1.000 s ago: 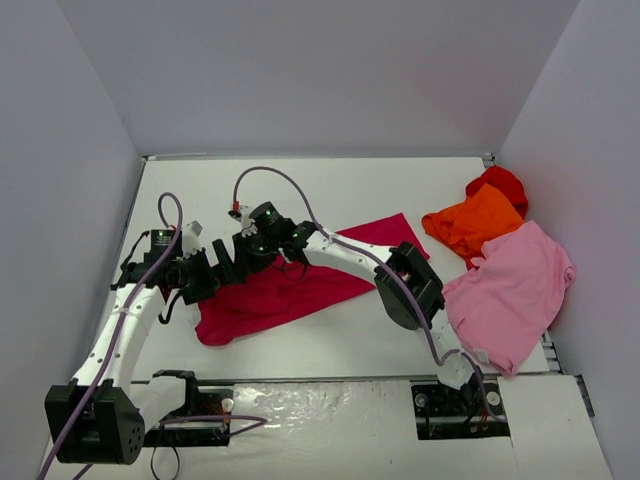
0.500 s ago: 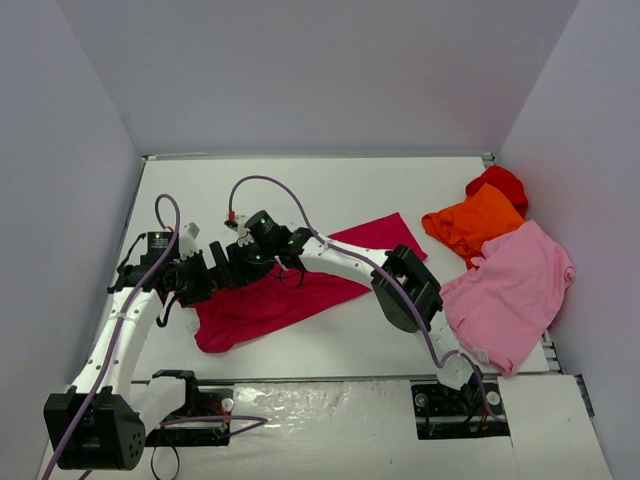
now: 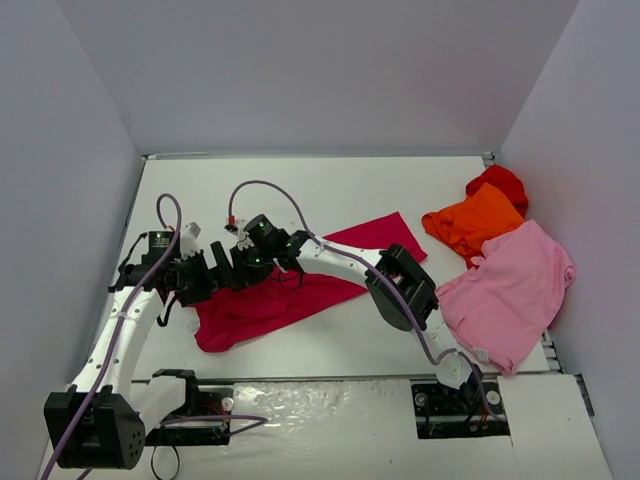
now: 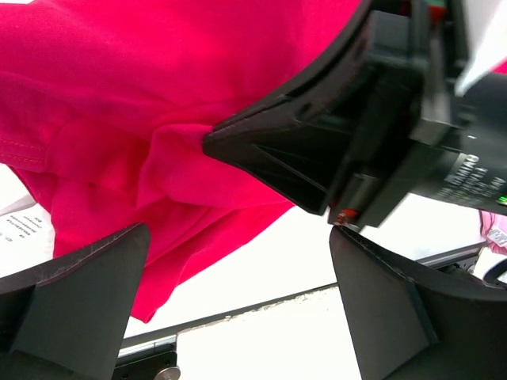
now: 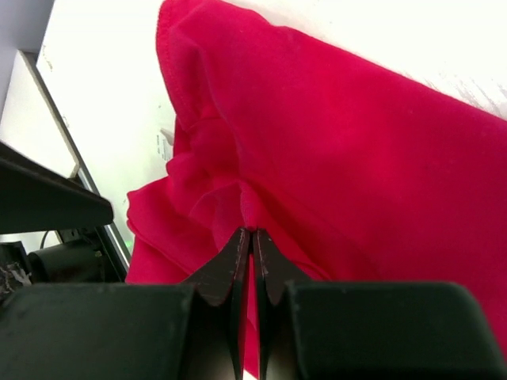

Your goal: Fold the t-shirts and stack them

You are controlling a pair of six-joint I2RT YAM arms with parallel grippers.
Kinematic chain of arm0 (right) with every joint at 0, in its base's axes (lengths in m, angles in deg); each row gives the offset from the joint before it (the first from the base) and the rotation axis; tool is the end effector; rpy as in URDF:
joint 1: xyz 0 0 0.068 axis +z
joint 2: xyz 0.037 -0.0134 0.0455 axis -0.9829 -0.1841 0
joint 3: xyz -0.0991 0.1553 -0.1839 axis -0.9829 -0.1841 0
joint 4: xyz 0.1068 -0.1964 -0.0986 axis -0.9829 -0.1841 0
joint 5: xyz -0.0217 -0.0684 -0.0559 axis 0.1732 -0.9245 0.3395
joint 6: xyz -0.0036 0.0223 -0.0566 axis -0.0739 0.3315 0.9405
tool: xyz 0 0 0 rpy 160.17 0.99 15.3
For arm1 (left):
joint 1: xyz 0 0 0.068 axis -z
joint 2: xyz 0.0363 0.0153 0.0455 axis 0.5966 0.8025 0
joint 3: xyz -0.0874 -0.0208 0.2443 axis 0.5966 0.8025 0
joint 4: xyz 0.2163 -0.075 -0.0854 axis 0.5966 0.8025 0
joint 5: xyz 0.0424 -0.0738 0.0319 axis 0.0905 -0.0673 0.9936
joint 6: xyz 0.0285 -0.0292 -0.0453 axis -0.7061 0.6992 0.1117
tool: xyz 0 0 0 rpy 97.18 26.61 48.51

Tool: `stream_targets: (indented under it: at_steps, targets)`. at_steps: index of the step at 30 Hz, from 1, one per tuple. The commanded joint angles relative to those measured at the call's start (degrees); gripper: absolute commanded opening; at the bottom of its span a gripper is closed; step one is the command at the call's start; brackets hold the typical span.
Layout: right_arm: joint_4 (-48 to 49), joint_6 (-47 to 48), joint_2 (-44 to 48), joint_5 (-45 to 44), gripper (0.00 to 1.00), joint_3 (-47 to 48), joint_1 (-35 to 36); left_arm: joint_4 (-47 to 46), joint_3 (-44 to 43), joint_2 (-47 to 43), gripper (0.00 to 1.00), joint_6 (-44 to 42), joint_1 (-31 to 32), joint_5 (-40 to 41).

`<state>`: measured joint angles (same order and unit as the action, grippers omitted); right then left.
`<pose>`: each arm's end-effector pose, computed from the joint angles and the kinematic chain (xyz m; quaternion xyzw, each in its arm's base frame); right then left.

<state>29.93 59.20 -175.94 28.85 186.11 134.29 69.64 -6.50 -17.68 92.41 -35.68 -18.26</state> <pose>0.2706 0.4241 0.1926 -0.3319 0.7796 0.4814 0.2243 0.1954 -0.0235 0.2499 -0.1455 0.9120 -0.2883 0.2530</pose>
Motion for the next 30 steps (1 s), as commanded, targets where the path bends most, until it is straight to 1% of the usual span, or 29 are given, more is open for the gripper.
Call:
stream_targets:
  at_steps: [1, 8, 15, 20, 30]
  targets:
    - [2.45, 0.3, 2.07, 0.29, 0.0, 1.09, 0.58, -1.32, -1.63, -0.04, 0.97, -1.0, -0.07, -1.15]
    - [2.45, 0.18, 8.24, -0.35, 0.0, -2.55, 1.41, -1.97, -1.87, 0.4, 0.97, -0.69, -0.07, -1.58]
    - [2.54, -1.11, 13.07, -1.2, 0.0, -7.94, 4.91, -2.57, -2.18, 0.74, 0.97, -0.55, -0.07, -1.96]
    - [3.14, -2.04, 14.12, -1.92, 0.0, -10.29, 8.05, -2.74, -2.22, 1.15, 0.97, -0.51, -0.07, -2.16]
    - [5.06, -4.89, 15.01, -1.03, 0.0, -11.91, 12.55, -2.92, -2.71, 1.53, 0.97, -0.73, -0.07, -2.34]
